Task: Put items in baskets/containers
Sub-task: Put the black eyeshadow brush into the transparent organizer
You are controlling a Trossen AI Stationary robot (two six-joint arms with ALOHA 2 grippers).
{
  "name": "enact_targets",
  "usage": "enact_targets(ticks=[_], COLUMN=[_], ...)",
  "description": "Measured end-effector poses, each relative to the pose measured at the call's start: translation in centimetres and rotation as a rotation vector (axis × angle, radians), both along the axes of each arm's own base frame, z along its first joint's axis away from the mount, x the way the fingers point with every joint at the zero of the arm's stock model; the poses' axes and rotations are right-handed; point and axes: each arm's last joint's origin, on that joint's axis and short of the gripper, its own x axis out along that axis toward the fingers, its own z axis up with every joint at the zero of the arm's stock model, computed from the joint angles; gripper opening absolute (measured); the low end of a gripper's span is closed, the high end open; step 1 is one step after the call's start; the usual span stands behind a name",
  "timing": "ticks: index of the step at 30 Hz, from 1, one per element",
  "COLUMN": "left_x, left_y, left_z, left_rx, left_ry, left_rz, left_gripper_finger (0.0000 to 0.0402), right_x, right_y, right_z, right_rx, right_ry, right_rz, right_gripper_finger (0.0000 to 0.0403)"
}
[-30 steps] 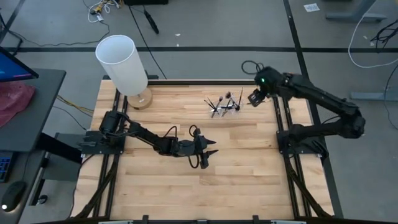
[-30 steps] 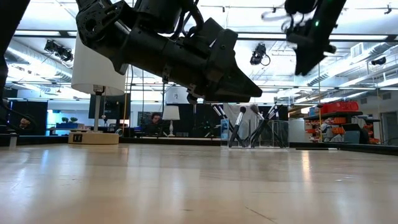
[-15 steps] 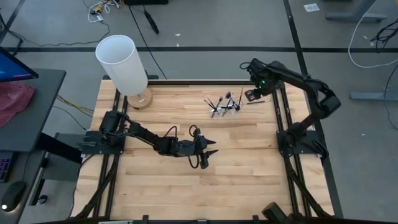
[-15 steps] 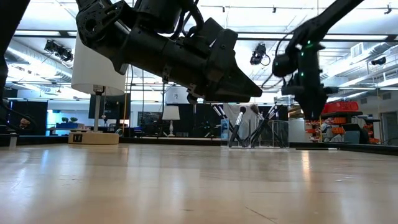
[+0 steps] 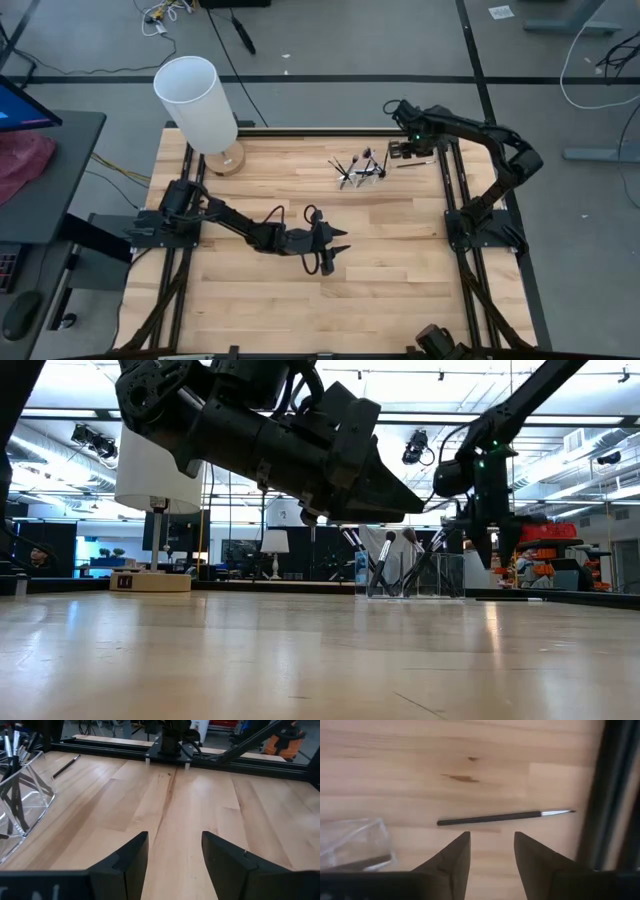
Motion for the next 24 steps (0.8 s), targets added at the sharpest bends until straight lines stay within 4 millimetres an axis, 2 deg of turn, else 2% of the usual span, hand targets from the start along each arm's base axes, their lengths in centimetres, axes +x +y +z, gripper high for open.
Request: enact_targets(ticks=[6,14,24], left_x=[-0.2,-0.2,-0.2], left_y=[-0.8,-1.1,-1.2], left_z=[0.0,0.0,0.1], left_rx=[0.010,0.012,0.023], left_ry=[0.002,-0.003,-0.003], left_rz=[-0.025,-0.032,-0.037], left_gripper_finger=[0.0188,0.0188,0.0188], right_x=[-1.3,-1.2,-0.2], right_y=[0.3,0.0,0.5], right_z=[-3.5,-3.1,-4.5], right_rx=[-0.020,-0.068,-0.068], right_ry=[-0.061,-0.086,0.012], right_rz=[-0.088,-0.160,-0.171], right_gripper_finger=[0.0153,0.0152,0.0133])
